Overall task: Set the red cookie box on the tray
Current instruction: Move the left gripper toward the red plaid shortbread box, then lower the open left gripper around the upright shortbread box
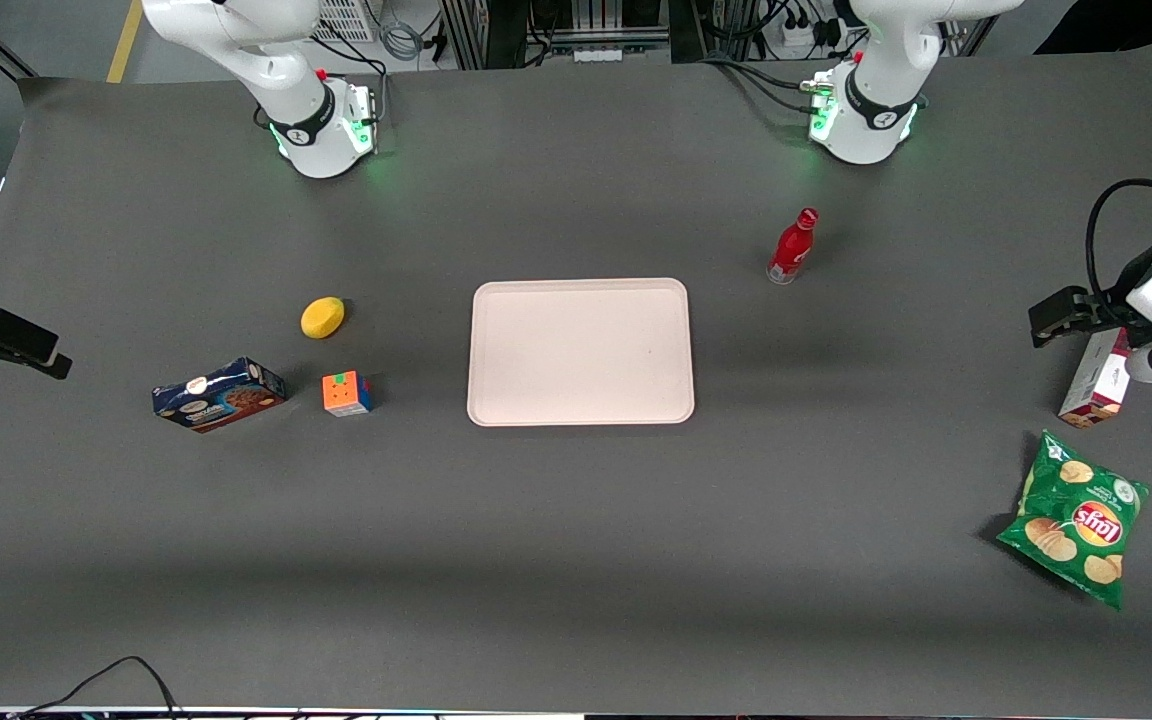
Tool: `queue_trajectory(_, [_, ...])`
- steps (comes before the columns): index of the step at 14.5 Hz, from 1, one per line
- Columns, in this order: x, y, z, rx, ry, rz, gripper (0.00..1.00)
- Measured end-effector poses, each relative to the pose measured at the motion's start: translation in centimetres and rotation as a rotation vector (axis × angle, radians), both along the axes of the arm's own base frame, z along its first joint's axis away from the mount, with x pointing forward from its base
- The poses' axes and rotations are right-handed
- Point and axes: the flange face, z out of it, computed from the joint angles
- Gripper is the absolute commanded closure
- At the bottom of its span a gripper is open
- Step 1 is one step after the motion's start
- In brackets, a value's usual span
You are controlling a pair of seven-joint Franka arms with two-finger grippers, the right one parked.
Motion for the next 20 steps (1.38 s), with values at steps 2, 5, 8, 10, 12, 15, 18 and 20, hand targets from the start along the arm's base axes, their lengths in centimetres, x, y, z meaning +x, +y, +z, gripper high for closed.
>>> queue_trajectory(2, [0.0, 0.0, 0.0, 0.0, 0.0, 0.0, 0.0])
queue_trajectory(5, [0.0, 0.0, 0.0, 0.0, 0.001, -0.001, 0.0])
queue_trajectory(8, [0.0, 0.1, -0.1, 0.003, 0.004, -0.017, 0.0])
queue_trajectory(10, [0.0, 0.7, -0.2, 0.009, 0.015, -0.073, 0.0])
queue_trajectory(12, [-0.1, 2.4, -0.4, 0.01, 0.037, -0.121, 0.0])
queue_trajectory(15, [-0.2, 4.9, -0.9, 0.009, 0.065, -0.22, 0.0])
queue_trajectory(18, [-0.6, 8.0, -2.1, 0.007, 0.104, -0.327, 0.0])
queue_trajectory(20, [-1.0, 9.2, -3.1, 0.055, 0.142, -0.368, 0.0])
